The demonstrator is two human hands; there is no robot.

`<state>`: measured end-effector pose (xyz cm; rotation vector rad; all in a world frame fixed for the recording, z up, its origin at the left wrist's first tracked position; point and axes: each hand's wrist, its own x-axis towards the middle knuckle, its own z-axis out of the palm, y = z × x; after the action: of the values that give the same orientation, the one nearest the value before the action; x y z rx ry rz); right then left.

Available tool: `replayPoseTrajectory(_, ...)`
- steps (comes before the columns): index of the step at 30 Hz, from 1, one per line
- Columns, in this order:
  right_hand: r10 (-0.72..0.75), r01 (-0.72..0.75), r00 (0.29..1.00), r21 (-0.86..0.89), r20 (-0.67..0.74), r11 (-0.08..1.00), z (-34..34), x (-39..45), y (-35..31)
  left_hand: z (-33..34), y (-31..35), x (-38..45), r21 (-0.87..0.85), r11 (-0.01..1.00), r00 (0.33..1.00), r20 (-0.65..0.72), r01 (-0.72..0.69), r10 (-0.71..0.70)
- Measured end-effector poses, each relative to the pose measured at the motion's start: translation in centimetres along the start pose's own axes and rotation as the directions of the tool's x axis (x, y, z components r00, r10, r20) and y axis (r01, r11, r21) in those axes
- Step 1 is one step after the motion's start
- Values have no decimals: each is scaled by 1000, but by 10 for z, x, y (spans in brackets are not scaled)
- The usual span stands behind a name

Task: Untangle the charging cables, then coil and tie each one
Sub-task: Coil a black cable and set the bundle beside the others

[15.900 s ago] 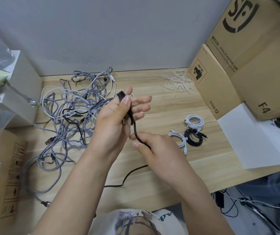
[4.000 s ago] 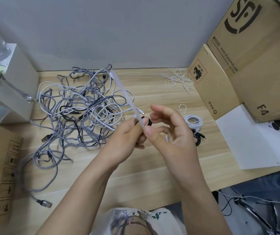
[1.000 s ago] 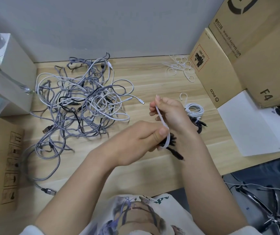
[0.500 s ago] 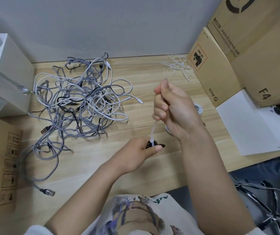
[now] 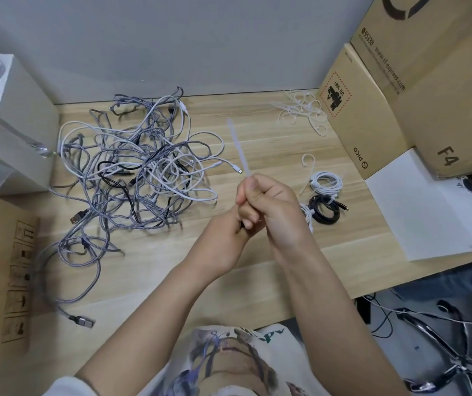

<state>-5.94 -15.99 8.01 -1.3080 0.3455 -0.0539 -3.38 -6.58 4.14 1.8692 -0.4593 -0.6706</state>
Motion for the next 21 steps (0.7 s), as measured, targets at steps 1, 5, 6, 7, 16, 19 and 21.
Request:
replayPoseTrajectory(1,-19,19,1000,-24,13,1000,2,-3,0,-2,3,0,24,1000,1000,-13,-18,18)
replayPoseTrajectory(5,-46,45,998,17,42,999,1,-9,-3,-7,15,2,54,997,998,-29,-52,54)
replayPoseTrajectory(6,-52,49,998,69,44,996,-1,-9,-6,-7,17,2,-12,1000,1000,6,-7,7)
replayPoseTrajectory(7,-64,58,997,133,44,989,-4,-10,-8,-8,21,2,-116,992,997,67,56,-48)
replayPoseTrajectory(16,-354,261,911,367,213,893,-15,-20,-30,-20,42,-6,-749,521,874,486,409,12)
replayPoseTrajectory(19,-404,310,879,338,253,888,-10,-22,-34,-9,46,-9,-779,504,915,397,374,-65)
replayPoseTrajectory(21,-404,322,873,300,273,898,-8,-22,-36,-5,48,-11,-803,489,934,347,340,-79)
